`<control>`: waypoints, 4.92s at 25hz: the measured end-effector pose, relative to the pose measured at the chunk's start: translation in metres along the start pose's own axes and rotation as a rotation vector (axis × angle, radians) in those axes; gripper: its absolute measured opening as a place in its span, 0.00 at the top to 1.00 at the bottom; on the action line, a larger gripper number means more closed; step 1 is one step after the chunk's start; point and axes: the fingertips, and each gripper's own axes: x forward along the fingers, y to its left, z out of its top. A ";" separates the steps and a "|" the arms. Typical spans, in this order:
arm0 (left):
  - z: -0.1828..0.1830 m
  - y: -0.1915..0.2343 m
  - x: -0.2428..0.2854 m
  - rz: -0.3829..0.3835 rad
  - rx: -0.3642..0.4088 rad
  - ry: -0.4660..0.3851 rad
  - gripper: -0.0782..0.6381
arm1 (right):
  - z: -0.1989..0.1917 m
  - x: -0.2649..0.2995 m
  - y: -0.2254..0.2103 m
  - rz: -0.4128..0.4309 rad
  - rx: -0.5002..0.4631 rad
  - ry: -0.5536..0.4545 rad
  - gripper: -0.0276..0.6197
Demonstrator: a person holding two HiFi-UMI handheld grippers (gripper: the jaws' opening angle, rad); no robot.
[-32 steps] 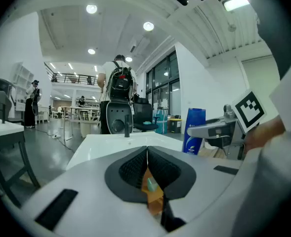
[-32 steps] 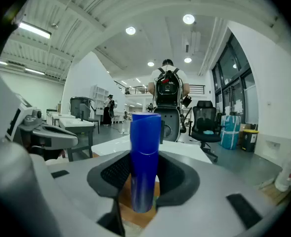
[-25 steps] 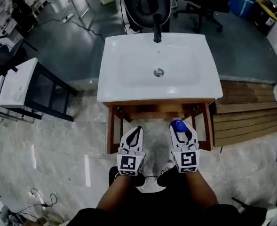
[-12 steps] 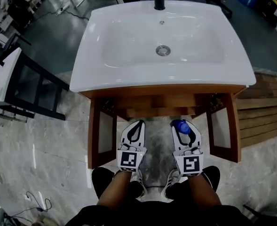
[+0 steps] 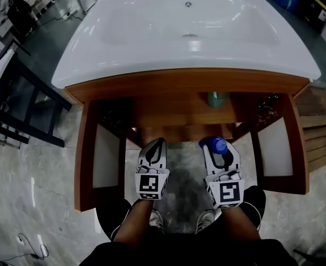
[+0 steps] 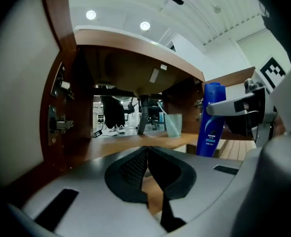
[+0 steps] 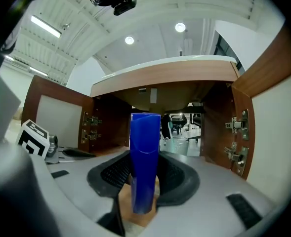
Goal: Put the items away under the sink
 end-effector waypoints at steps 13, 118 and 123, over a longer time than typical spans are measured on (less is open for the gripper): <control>0.001 0.007 -0.004 0.003 -0.019 -0.001 0.86 | 0.034 0.046 0.007 0.006 -0.008 -0.031 0.71; 0.549 -0.012 -0.192 -0.120 -0.052 -0.049 0.86 | 0.512 -0.110 -0.001 0.068 -0.012 0.028 0.93; 0.547 -0.013 -0.196 -0.118 -0.052 -0.051 0.86 | 0.513 -0.112 0.003 0.075 -0.030 0.026 0.93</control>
